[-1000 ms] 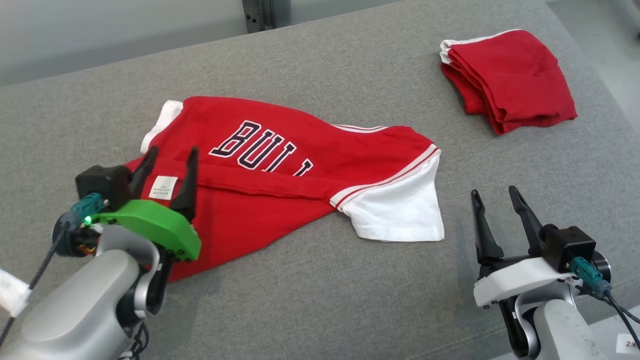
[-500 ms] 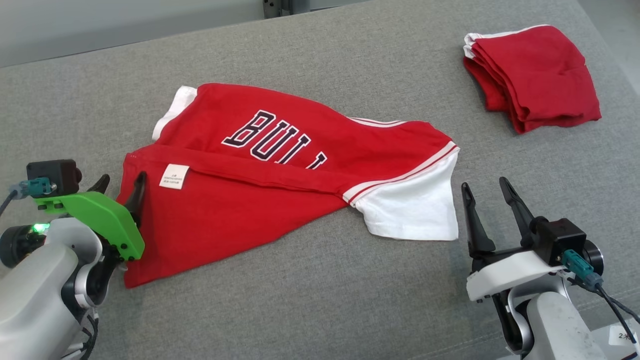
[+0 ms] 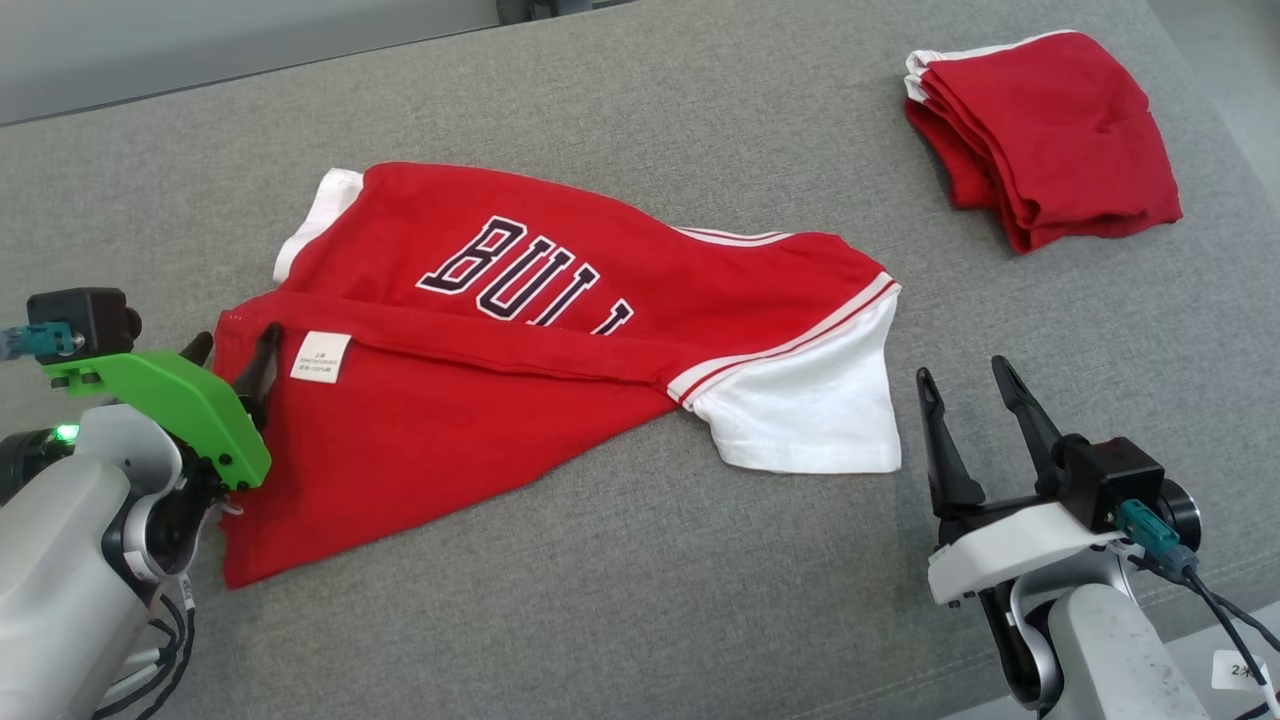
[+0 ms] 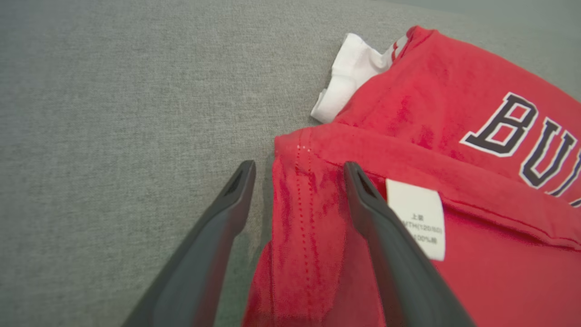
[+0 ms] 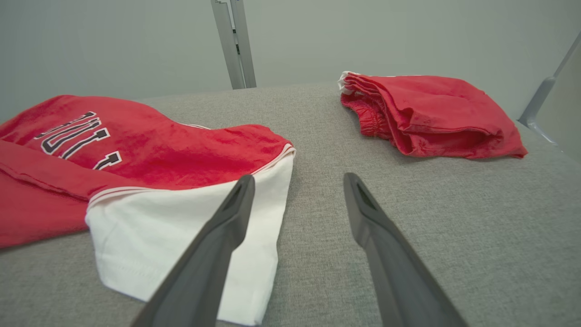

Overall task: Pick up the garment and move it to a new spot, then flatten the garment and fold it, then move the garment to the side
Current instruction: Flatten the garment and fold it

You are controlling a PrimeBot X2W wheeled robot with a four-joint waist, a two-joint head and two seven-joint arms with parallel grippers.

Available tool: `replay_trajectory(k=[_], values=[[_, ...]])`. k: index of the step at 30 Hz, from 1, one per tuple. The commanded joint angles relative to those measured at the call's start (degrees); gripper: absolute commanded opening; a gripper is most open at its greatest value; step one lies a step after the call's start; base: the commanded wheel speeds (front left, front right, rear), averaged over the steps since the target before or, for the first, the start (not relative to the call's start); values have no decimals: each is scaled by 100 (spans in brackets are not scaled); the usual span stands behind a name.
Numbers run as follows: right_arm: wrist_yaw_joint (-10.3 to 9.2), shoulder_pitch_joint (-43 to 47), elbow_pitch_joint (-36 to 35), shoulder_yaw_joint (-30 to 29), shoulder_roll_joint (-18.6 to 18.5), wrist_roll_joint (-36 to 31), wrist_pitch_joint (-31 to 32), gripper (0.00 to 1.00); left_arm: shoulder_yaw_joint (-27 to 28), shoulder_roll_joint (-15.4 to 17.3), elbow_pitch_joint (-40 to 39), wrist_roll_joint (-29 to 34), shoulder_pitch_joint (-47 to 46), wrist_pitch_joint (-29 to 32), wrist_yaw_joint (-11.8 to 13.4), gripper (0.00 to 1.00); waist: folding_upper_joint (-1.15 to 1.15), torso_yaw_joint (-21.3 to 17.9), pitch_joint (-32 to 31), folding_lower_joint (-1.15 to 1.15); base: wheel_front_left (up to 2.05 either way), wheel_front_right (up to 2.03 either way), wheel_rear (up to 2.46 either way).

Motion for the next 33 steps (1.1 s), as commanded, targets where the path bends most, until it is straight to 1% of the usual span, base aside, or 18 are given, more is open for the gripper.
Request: replay_trajectory(k=[1, 4, 5, 6, 7, 10, 11, 13, 14, 16, 17, 18, 20, 21, 24, 29, 33], values=[[-2, -77, 14, 6, -12, 35, -18, 100, 8, -53, 35, -78, -95, 27, -61, 100, 0, -11, 8, 0, 0, 0, 0], [-2, -86, 20, 7, -11, 36, -18, 100, -1, -76, 108, -72, -136, 42, -125, 100, 0, -24, 21, 0, 0, 0, 0], [-2, -85, 22, 5, -11, 39, -18, 100, -7, -93, 132, -62, -147, 35, -146, 91, 0, -27, 22, 0, 0, 0, 0], [-2, -82, 24, 4, -11, 42, -18, 100, -13, -111, 153, -53, -161, 31, -164, 50, 0, -30, 23, 0, 0, 0, 0], [-2, -77, 27, 1, -11, 38, -18, 100, -14, -119, 172, -40, -176, 10, -174, 44, 0, -31, 23, 0, 0, 0, 0], [-2, -63, 34, -2, -11, 48, -18, 100, -27, -126, 218, 9, -201, -40, -198, 44, 0, -30, 21, 0, 0, 0, 0], [-2, -57, 34, -5, -11, 54, -18, 100, -30, -133, 224, 18, -209, -51, -207, 39, 0, -29, 19, 0, 0, 0, 0], [-2, -47, 32, -14, -11, 62, -18, 100, -38, -142, 225, 53, -227, -77, -214, 25, 0, -22, 18, 0, 0, 0, 0], [-2, -43, 31, -21, -11, 64, -18, 100, -43, -149, 227, 66, -228, -94, -214, 23, 0, -14, 17, 0, 0, 0, 0], [-2, -42, 36, -25, -11, 71, -18, 100, -47, -156, 216, 94, -232, -138, -231, 26, 0, 2, 15, 0, 0, 0, 0], [-2, -45, 40, -23, -11, 73, -18, 100, -51, -165, 210, 109, -234, -150, -231, 24, 0, 11, 11, 0, 0, 0, 0], [-2, -48, 44, -20, -11, 75, -18, 100, -57, -173, 198, 122, -241, -161, -236, 20, 0, 19, 5, 0, 0, 0, 0], [-2, -53, 48, -26, -11, 77, -18, 100, -58, -173, 157, 153, -263, -202, -249, 4, 0, 36, -9, 0, 0, 0, 0], [-2, -51, 48, -34, -11, 77, -18, 100, -53, -170, 134, 160, -273, -216, -249, 0, 0, 47, -18, 0, 0, 0, 0], [-2, -33, 63, -55, -11, 67, -18, 100, -48, -134, 26, 218, -305, -273, -237, 0, 0, 83, -57, 0, 0, 0, 0], [-2, 20, 87, -77, -12, 57, -18, 100, -38, -11, -220, 388, -395, -417, -142, 0, 0, 147, -161, 0, 0, 0, 0], [-2, 133, 100, -132, -13, 58, -18, 100, -71, 110, -802, 543, -235, -630, 11, 0, 0, 222, -324, 0, 0, 0, 0]])
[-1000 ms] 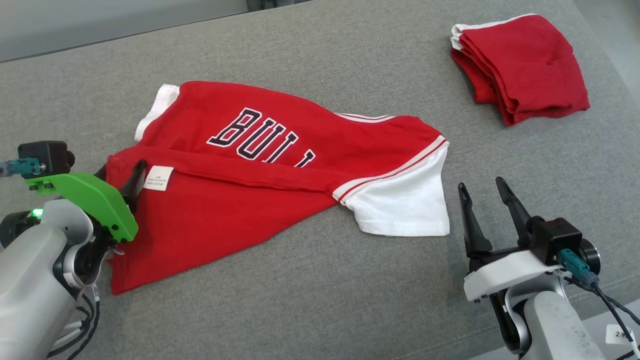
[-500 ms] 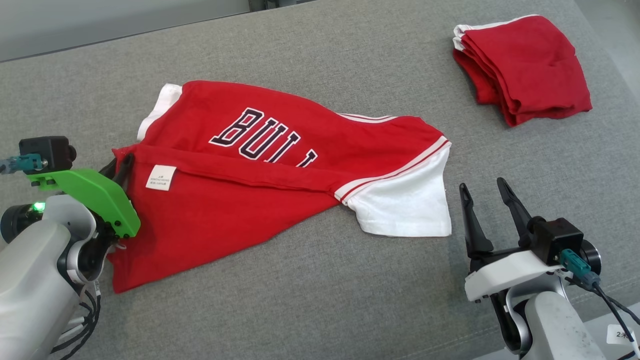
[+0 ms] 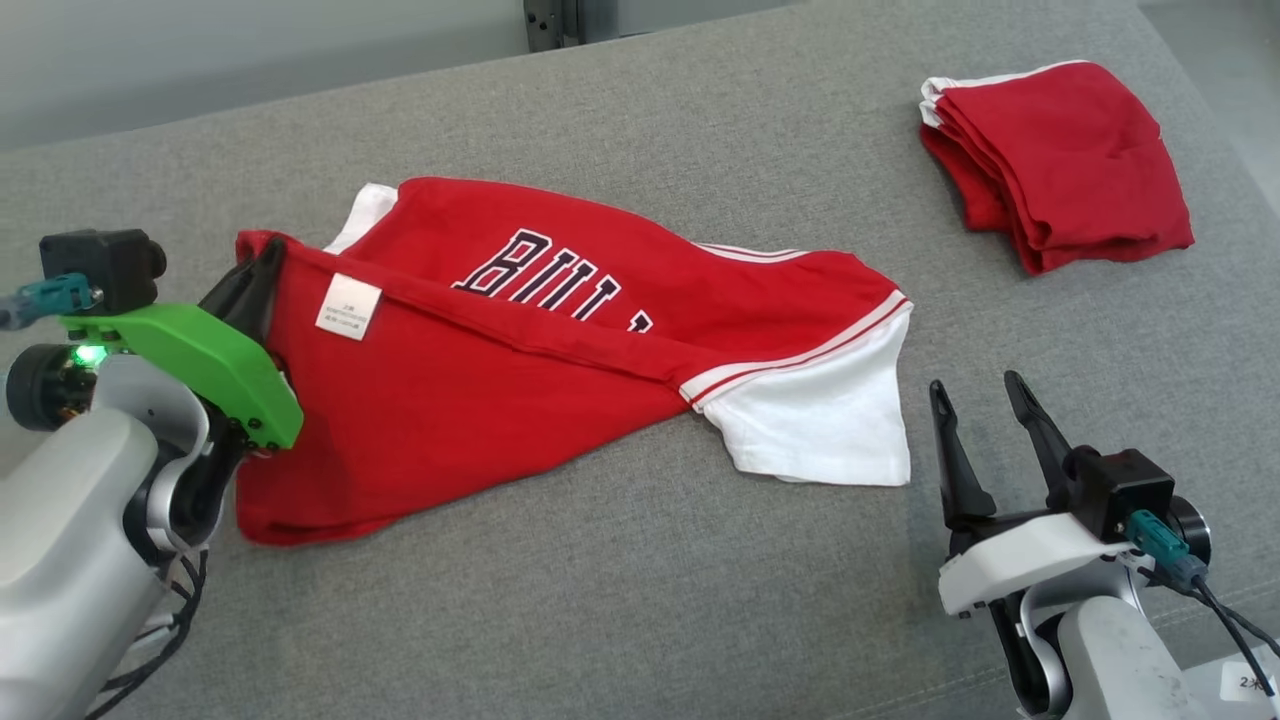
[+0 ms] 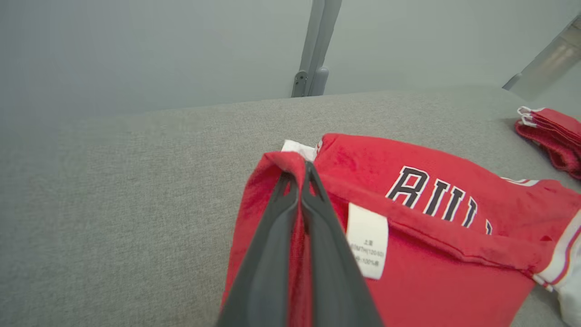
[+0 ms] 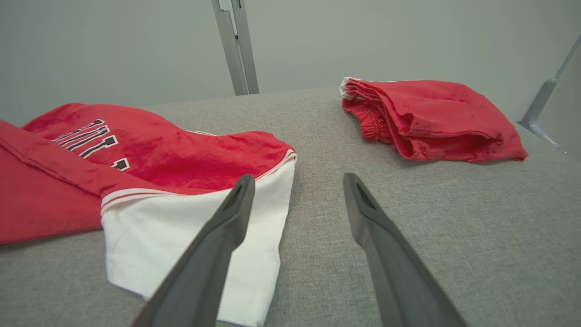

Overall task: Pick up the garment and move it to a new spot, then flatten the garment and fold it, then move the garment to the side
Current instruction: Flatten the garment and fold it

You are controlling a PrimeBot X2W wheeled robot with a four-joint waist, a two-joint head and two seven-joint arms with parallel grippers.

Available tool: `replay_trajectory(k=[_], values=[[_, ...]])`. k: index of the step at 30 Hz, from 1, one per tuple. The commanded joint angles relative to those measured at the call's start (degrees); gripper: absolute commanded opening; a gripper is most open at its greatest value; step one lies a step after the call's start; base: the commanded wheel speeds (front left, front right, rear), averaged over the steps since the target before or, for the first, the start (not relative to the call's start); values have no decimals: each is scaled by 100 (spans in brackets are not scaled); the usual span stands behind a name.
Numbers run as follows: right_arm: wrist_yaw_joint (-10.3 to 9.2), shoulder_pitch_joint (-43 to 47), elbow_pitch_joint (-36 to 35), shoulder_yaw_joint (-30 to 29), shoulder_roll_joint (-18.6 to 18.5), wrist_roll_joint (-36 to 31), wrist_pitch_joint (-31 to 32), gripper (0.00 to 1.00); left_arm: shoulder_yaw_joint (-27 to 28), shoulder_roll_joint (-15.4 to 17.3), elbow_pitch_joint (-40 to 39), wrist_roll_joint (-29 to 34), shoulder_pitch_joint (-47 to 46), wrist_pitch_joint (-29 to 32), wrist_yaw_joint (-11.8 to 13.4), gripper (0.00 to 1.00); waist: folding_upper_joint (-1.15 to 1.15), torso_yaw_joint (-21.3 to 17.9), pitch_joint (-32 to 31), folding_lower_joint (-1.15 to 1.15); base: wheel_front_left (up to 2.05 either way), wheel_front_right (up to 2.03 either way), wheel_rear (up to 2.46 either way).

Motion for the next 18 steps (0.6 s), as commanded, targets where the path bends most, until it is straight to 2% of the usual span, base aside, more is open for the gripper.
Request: replay_trajectory(k=[1, 5, 8, 11, 15, 18], values=[[-2, 109, 2, -37, -14, 34, -18, 100, -14, 105, -255, 64, 209, -79, 93, 0, 0, 73, -131, 0, 0, 0, 0], [-2, 289, -24, -161, -12, 65, -18, 100, -76, 389, -1410, -26, 886, -229, 443, 0, 0, 217, -278, 0, 0, 0, 0], [-2, 396, -5, -200, -12, 48, -17, 100, -94, 678, -2263, -192, 1601, -383, 822, 0, 0, 336, -366, 0, 0, 0, 0], [-2, 461, 12, -231, -12, 15, -17, 100, -89, 804, -2930, -461, 2393, -634, 1144, 0, 0, 461, -444, 0, 0, 0, 0], [-2, 474, 19, -194, -13, -47, -17, 100, -89, 764, -3243, -769, 3194, -863, 1301, 0, 0, 632, -504, 0, 0, 0, 0], [-2, 446, 44, -179, -14, -92, -17, 100, -108, 541, -3148, -966, 3570, -935, 1238, 0, 0, 736, -545, 0, 0, 0, 0]])
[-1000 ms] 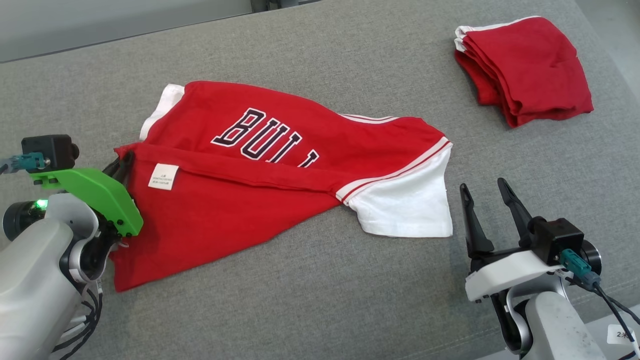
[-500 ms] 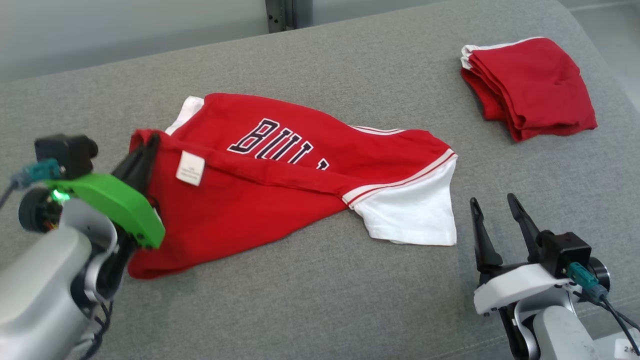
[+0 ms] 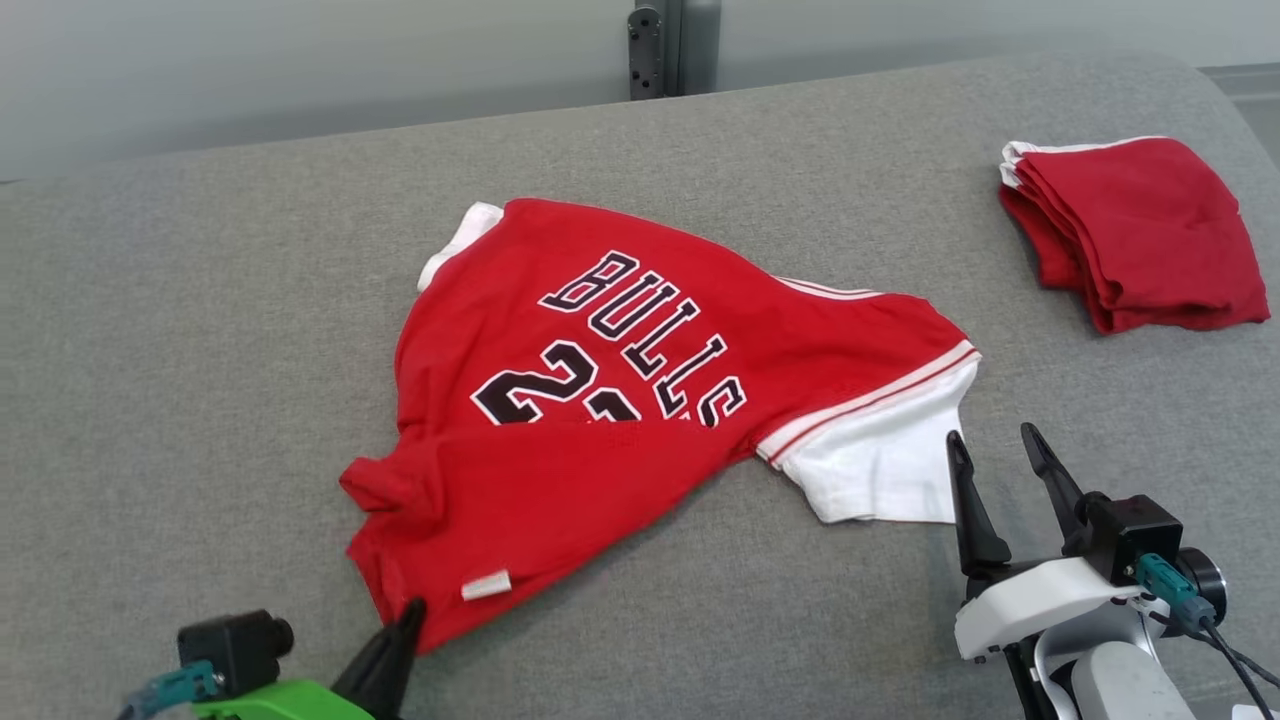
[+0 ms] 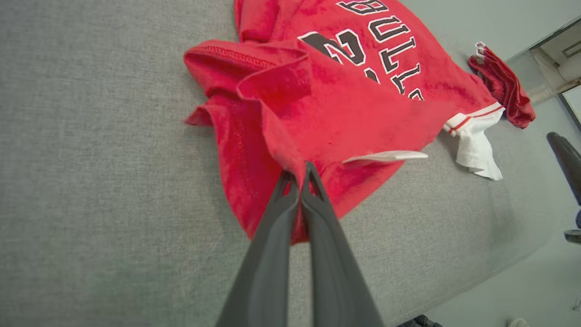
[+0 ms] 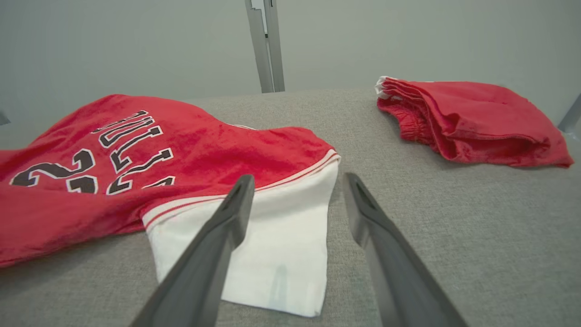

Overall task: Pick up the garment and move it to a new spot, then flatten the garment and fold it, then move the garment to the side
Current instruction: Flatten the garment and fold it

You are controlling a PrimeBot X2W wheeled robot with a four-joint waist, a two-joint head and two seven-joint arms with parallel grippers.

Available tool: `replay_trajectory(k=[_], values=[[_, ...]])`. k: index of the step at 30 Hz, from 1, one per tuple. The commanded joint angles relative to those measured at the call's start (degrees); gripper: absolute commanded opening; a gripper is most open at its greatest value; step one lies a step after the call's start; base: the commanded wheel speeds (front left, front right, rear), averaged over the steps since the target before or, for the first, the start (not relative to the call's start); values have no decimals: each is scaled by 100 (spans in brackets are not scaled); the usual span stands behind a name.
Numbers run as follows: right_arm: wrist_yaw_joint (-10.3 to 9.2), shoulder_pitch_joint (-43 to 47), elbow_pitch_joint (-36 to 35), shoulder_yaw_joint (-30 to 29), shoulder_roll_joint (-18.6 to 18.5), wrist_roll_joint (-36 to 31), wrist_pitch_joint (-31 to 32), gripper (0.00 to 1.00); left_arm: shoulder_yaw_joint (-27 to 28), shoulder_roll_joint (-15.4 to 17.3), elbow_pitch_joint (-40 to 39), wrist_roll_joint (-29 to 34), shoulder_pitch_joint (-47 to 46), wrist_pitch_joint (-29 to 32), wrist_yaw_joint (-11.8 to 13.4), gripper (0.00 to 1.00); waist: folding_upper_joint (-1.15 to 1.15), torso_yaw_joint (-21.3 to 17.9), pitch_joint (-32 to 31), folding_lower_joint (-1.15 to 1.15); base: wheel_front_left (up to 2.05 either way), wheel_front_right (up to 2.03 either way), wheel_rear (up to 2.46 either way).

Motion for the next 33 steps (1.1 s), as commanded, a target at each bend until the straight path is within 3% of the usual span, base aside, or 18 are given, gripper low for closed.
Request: replay_trajectory(k=[1, 14, 19, 21, 22, 23, 33], values=[[-2, -1, 26, 2, -16, -51, -17, 100, 5, -98, 110, -98, 162, -38, -50, 0, 0, 130, -88, 0, 0, 0, 0], [-2, 15, 76, 75, -16, -110, -17, 100, 230, -730, 1489, -45, 596, -156, -614, 0, 0, 140, -148, 0, 0, 0, 0], [-2, 89, 77, 51, -16, -70, -17, 100, 181, -714, 1492, 15, 703, -162, -806, 28, 0, 91, -186, 0, 0, 0, 0], [-2, 116, 72, 43, -15, -57, -17, 100, 156, -692, 1381, -22, 769, -145, -873, 48, 0, 83, -203, 0, 0, 0, 0], [-2, 119, 72, 41, -16, -56, -17, 100, 131, -654, 1317, -7, 788, -124, -906, 91, 0, 80, -209, 0, 0, 0, 0], [-2, 122, 72, 39, -15, -49, -17, 100, 128, -638, 1249, -32, 820, -105, -943, 100, 0, 80, -217, 0, 0, 0, 0], [-2, 162, 74, 23, -15, 0, -17, 100, 277, -26, 488, -335, 1067, 103, -1021, 100, 0, 68, -311, 0, 0, 0, 0]])
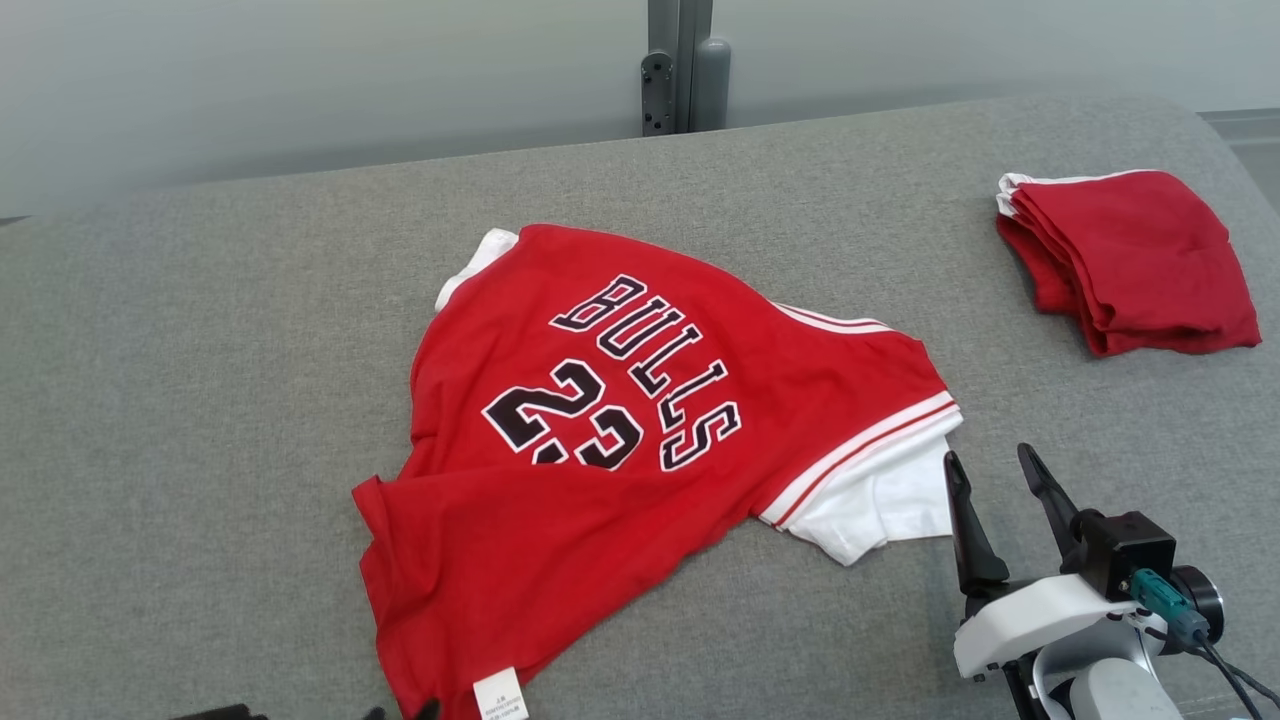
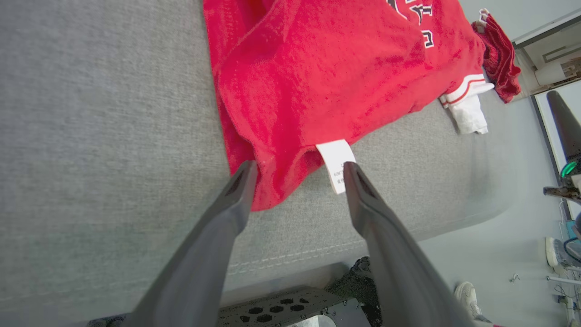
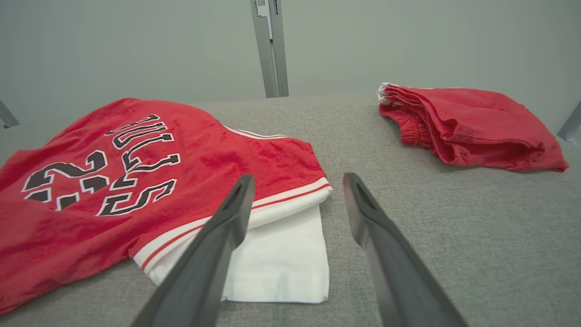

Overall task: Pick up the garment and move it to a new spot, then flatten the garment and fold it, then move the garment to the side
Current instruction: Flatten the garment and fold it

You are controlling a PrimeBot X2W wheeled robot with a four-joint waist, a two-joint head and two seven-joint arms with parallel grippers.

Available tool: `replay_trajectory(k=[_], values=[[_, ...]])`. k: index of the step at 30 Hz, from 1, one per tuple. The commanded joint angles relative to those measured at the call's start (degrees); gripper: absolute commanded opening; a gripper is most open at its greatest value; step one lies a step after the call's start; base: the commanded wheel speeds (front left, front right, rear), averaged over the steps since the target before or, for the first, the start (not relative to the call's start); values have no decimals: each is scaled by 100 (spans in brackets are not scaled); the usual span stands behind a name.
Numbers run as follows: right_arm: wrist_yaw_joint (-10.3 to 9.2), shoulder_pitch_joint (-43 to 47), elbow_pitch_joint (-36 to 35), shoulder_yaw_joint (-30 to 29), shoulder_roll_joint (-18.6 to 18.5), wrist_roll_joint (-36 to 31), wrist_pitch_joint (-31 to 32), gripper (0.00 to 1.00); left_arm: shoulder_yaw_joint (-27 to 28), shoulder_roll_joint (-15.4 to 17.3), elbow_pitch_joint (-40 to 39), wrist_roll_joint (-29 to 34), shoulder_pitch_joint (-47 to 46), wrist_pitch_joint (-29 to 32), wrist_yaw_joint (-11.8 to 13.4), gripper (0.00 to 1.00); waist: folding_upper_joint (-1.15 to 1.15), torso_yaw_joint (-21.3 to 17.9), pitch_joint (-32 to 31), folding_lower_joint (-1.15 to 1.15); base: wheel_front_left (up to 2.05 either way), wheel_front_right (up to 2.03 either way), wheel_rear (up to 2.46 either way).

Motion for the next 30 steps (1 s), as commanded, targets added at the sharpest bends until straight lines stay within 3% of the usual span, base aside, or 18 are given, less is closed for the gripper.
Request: replay_trajectory(k=[1, 5, 11, 23, 29, 30], values=[[-2, 32, -14, -14, -13, 35, -17, 100, 148, 167, -52, -63, -5, -46, 61, 100, 0, -6, 2, 0, 0, 0, 0], [-2, -12, -20, -18, -13, 37, -17, 100, 476, 334, -70, -156, -294, -34, 230, 100, 0, -14, 28, 0, 0, 0, 0], [-2, -114, -2, 77, -13, 85, -17, 100, 675, 244, 451, -335, -868, 356, 306, 100, 0, -135, 93, 0, 0, 0, 0], [-2, -115, -34, 21, -13, 117, -17, 100, 333, 6, 1519, -199, -1578, 1189, 65, 100, 0, -378, 204, 0, 0, 0, 0], [-2, -183, -55, 16, -13, 148, -17, 100, 57, -285, 1977, -43, -1793, 1501, -72, 100, 0, -389, 285, 0, 0, 0, 0], [-2, -190, -53, 24, -13, 146, -17, 100, 38, -351, 2089, -36, -1833, 1502, -113, 87, 0, -390, 291, 0, 0, 0, 0]])
